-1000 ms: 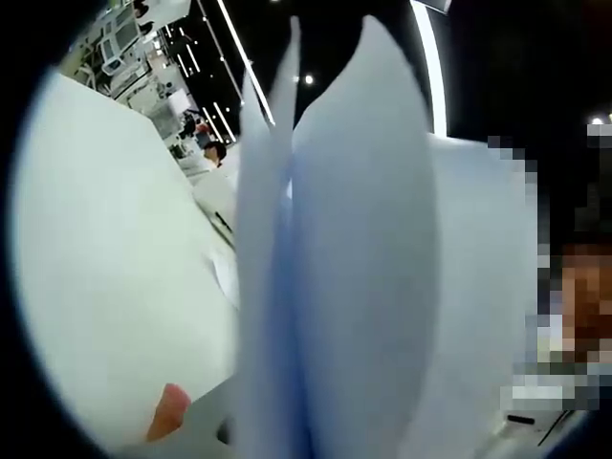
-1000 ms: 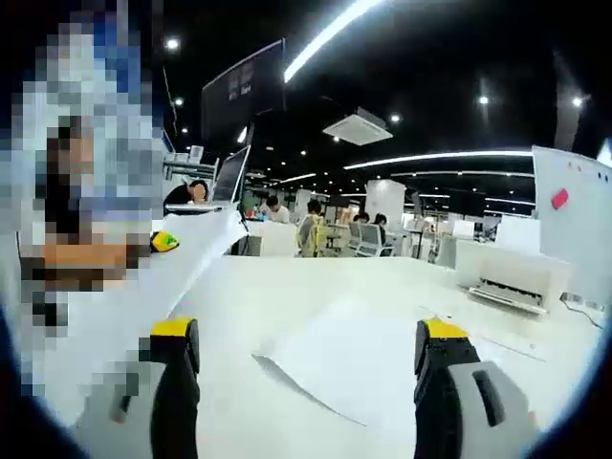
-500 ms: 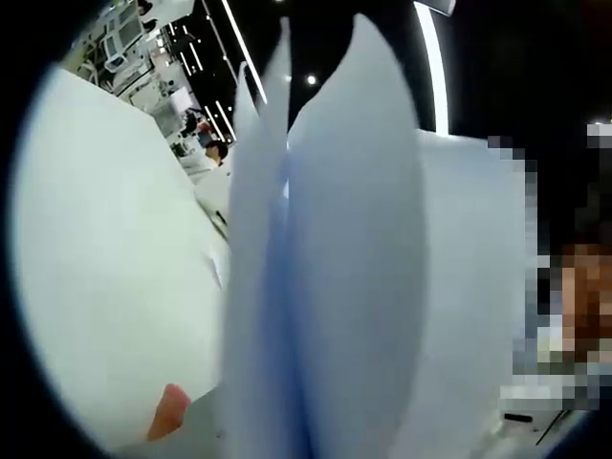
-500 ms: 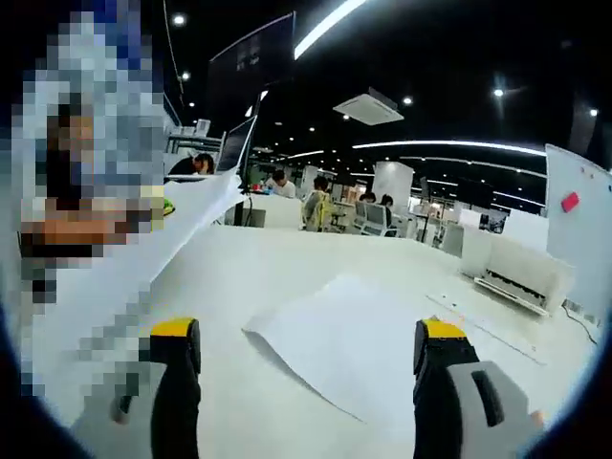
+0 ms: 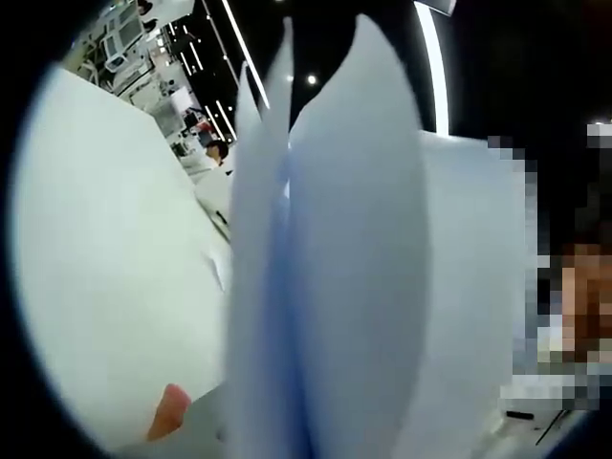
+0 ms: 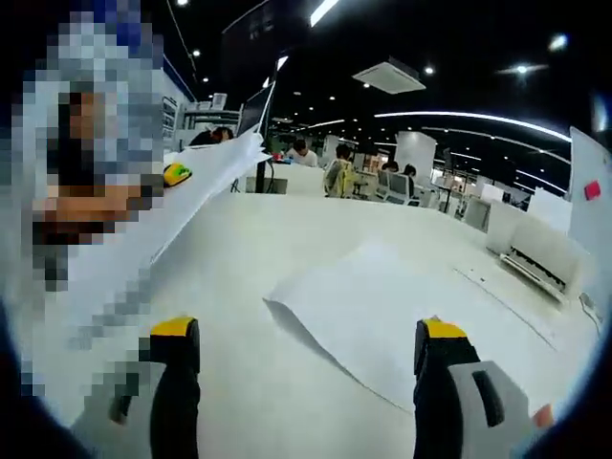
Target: Organize the stack of printing papers by aligning and flattening the scattered papers on the table
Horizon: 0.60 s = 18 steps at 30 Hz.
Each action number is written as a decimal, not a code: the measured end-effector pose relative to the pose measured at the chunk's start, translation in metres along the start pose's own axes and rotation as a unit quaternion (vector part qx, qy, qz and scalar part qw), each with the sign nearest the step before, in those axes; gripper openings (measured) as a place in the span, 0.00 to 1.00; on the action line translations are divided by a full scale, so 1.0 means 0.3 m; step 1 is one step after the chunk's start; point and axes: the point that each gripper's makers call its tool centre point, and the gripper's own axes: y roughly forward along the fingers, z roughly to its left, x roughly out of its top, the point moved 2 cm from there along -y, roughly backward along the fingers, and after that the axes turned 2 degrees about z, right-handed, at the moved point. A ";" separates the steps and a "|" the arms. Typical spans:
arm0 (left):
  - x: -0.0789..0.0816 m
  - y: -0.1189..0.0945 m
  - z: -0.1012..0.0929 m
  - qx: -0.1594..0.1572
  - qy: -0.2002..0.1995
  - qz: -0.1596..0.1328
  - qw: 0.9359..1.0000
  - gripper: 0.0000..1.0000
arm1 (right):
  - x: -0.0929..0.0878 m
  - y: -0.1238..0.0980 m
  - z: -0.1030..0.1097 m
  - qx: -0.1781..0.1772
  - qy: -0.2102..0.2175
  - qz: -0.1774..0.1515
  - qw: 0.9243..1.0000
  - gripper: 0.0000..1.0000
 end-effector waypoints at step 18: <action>0.004 -0.002 0.003 0.001 0.001 0.000 1.000 0.06 | -0.036 0.020 0.001 -0.003 0.033 0.029 0.999 0.84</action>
